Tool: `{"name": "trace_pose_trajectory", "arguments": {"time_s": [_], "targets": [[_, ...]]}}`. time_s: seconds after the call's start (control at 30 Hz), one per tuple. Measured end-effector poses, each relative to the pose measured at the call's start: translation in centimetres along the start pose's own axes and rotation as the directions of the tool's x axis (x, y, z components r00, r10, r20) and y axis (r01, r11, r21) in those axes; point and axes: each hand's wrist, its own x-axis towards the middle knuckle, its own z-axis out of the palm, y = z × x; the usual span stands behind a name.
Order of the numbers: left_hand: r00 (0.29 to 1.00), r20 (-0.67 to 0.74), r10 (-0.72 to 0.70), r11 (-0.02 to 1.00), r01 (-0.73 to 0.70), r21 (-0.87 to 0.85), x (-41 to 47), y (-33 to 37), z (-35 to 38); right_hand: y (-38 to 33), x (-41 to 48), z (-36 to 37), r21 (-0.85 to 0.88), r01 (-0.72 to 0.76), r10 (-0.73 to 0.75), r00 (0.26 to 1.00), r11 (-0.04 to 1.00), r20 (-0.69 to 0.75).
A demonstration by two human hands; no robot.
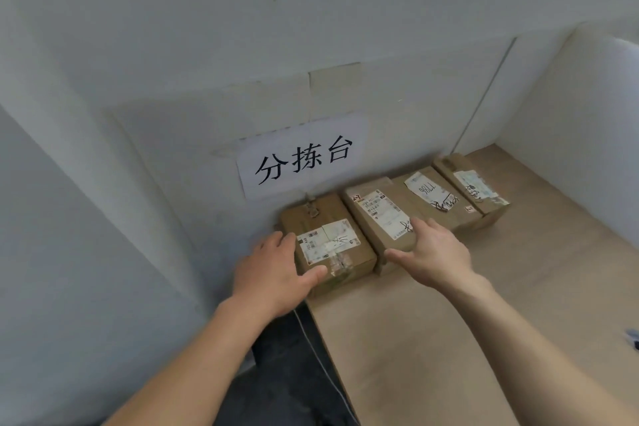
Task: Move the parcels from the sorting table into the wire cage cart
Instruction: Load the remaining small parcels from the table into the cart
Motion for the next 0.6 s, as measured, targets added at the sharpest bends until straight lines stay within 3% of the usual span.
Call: {"name": "trace_pose_trajectory", "arguments": {"time_s": [0.3,0.6], "targets": [[0.988,0.130,-0.083,0.992,0.094,-0.078,4.2,1.0,4.7,1.7,6.4,3.8,-0.082,-0.055,0.065,0.989,0.995,0.133],[0.979,0.174,-0.109,0.986,0.128,-0.103,6.2,0.4,7.0,1.8,9.1,6.1,-0.098,-0.052,0.065,0.989,0.994,0.132]]}}
